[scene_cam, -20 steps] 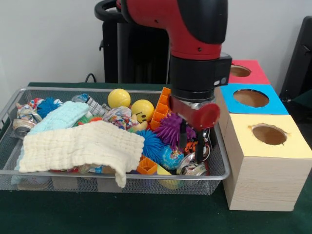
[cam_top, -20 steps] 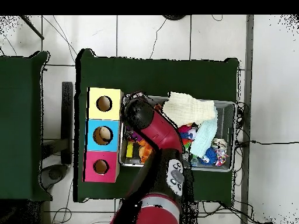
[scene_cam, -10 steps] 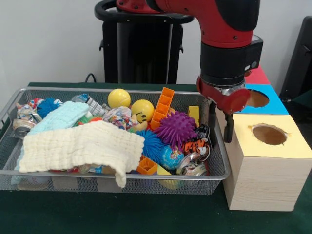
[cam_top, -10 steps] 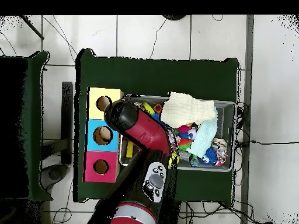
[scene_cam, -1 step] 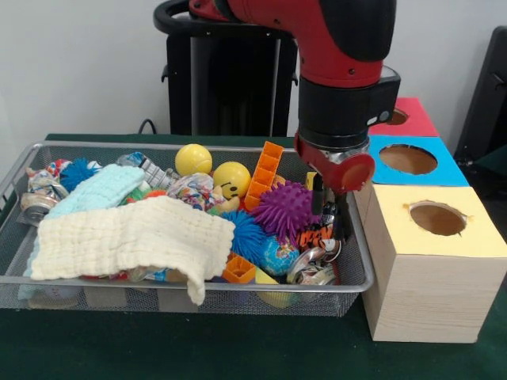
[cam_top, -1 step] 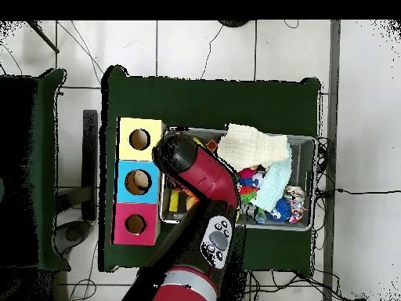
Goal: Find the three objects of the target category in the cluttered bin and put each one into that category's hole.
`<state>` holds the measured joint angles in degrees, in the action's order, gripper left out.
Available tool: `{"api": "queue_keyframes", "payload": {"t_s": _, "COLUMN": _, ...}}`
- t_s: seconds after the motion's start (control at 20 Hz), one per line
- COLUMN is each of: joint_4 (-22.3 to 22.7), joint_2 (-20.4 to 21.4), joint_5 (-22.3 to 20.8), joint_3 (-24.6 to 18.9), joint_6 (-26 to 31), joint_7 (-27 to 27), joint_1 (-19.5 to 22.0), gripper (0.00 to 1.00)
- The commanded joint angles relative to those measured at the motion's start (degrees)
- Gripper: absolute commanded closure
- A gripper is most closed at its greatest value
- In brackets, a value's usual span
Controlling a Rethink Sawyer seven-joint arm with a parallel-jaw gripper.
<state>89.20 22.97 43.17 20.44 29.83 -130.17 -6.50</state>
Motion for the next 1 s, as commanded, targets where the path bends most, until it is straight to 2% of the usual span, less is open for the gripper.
{"api": "queue_keyframes", "payload": {"t_s": 0.05, "joint_4": 0.41, "joint_2": -2.72, "joint_5": -0.48, "joint_3": -2.77, "joint_6": -1.37, "joint_7": -11.74, "joint_1": 2.07, "gripper": 0.0}}
{"api": "queue_keyframes", "payload": {"t_s": 0.25, "joint_4": 0.23, "joint_2": -2.91, "joint_5": -0.4, "joint_3": -2.33, "joint_6": -1.64, "joint_7": -12.45, "joint_1": 1.62, "gripper": 0.0}}
{"api": "queue_keyframes", "payload": {"t_s": 0.5, "joint_4": -1.5, "joint_2": -4.29, "joint_5": -1.74, "joint_3": 1.03, "joint_6": 2.88, "joint_7": -14.85, "joint_1": 0.25, "gripper": 0.0}}
{"api": "queue_keyframes", "payload": {"t_s": 1.0, "joint_4": -0.8, "joint_2": -4.87, "joint_5": -1.01, "joint_3": 1.0, "joint_6": 3.02, "joint_7": -14.25, "joint_1": 0.01, "gripper": 0.0}}
